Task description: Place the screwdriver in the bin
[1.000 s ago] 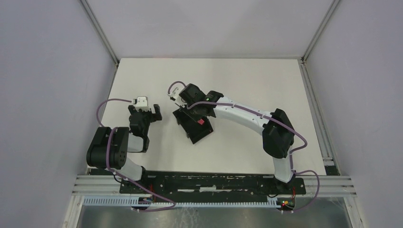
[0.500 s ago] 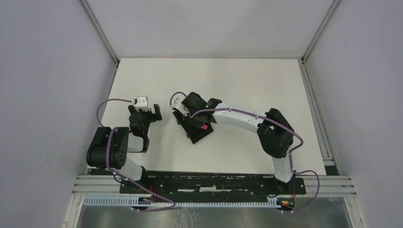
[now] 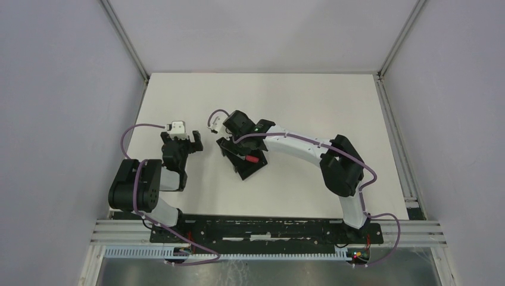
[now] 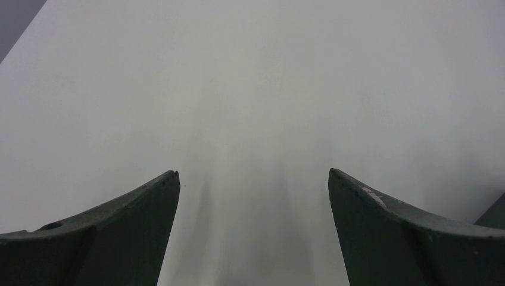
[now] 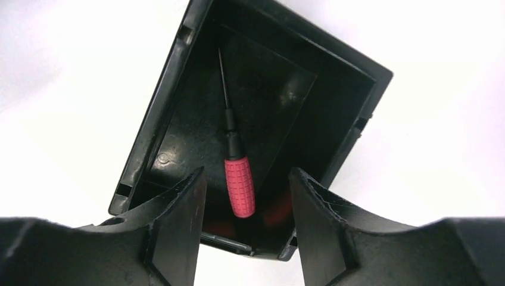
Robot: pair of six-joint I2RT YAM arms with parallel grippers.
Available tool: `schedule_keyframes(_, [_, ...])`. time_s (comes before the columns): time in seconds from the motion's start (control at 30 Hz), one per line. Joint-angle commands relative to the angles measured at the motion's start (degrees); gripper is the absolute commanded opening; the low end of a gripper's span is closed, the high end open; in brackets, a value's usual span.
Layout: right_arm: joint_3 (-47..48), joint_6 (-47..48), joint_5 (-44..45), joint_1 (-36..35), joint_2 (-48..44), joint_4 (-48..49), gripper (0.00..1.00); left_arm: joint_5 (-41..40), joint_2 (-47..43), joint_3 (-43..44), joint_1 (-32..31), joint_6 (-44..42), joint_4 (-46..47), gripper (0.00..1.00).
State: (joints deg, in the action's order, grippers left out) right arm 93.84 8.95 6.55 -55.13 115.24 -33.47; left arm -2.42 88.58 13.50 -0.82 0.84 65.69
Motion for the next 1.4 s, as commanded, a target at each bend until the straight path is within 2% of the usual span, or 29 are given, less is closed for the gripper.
schedule_keyframes(0.0, [2.9,0.3,2.4,-0.4,-4.6,1.1,0.61,0.5,-0.3,0.7,0.2,0.8,1.6,1.00])
schedule_keyframes(0.07, [2.4,0.4,4.2,-0.4,-6.9,2.1,0.67,0.5,-0.3,0.7,0.2,0.8,1.6,1.00])
schedule_keyframes(0.1, [1.9,0.3,5.6,-0.3,-8.2,2.5,0.74,0.5,-0.3,0.7,0.2,0.8,1.6,1.00])
schedule_keyframes(0.17, [0.7,0.3,8.3,-0.3,-11.0,3.9,0.98,0.5,-0.3,0.7,0.2,0.8,1.6,1.00])
schedule_keyframes(0.27, [-2.4,0.2,12.3,0.4,-16.2,6.7,0.98,0.5,-0.3,0.7,0.2,0.8,1.6,1.00])
schedule_keyframes(0.43, [-14.9,-0.9,18.1,3.8,-27.2,16.2,0.98,0.5,-0.3,0.7,0.2,0.8,1.6,1.00])
schedule_keyframes(0.67, [-36.0,-8.8,20.1,14.8,-41.1,27.6,0.98,0.5,-0.4,0.7,0.2,0.8,1.6,1.00])
schedule_keyframes(0.73, [-42.9,-10.9,19.6,18.2,-43.9,31.2,0.98,0.5,-0.3,0.7,0.2,0.8,1.6,1.00])
schedule_keyframes(0.83, [-52.0,-11.4,23.4,21.3,-47.1,36.3,0.98,0.5,-0.3,0.7,0.2,0.8,1.6,1.00])
schedule_keyframes(0.97, [-61.7,-12.9,27.2,23.2,-49.7,42.0,0.98,0.5,-0.3,0.7,0.2,0.8,1.7,1.00])
schedule_keyframes(1.13, [-68.9,-14.5,27.8,24.0,-50.9,47.7,0.98,0.5,-0.3,0.7,0.2,0.8,1.6,1.00])
schedule_keyframes(1.37, [-69.1,-15.8,26.6,24.2,-49.8,47.9,0.98,0.5,-0.3,0.7,0.2,0.8,1.7,1.00])
